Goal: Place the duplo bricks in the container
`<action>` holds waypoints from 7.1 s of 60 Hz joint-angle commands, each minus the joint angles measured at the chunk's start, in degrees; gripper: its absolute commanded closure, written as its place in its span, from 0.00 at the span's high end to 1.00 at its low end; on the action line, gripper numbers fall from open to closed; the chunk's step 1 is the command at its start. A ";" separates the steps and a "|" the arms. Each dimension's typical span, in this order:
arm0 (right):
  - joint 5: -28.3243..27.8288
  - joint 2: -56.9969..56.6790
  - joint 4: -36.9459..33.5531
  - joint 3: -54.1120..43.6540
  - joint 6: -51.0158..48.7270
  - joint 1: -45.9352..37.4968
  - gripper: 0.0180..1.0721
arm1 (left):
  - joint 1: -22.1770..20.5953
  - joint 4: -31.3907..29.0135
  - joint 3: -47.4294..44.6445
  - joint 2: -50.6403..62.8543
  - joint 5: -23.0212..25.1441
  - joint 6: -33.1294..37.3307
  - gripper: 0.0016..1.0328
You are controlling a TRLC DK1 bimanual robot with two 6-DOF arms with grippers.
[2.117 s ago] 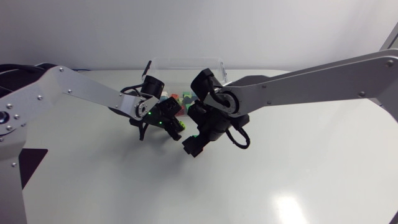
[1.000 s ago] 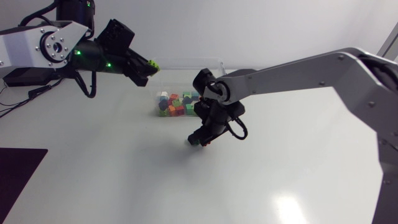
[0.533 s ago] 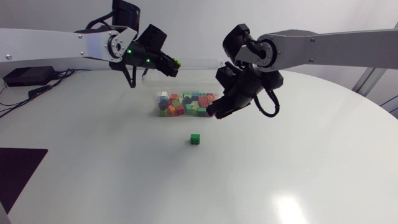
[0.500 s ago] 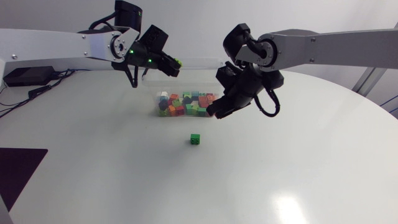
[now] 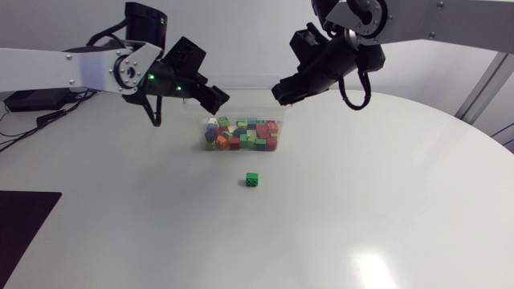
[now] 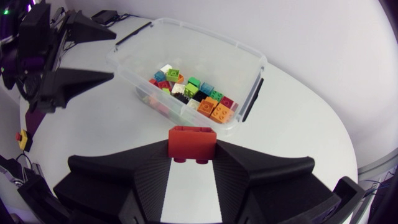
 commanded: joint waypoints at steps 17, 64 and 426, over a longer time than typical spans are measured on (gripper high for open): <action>-1.23 9.94 5.52 10.76 -0.48 -0.06 0.32 | -3.75 -1.54 -17.71 -10.91 4.94 8.91 0.95; 3.16 8.89 23.18 5.22 -1.01 1.52 0.96 | -11.13 -11.12 -7.86 4.82 4.32 21.39 0.95; 6.85 -103.35 38.83 -95.94 6.46 -23.88 0.95 | 17.61 5.67 -77.03 -99.07 -13.26 -24.67 0.96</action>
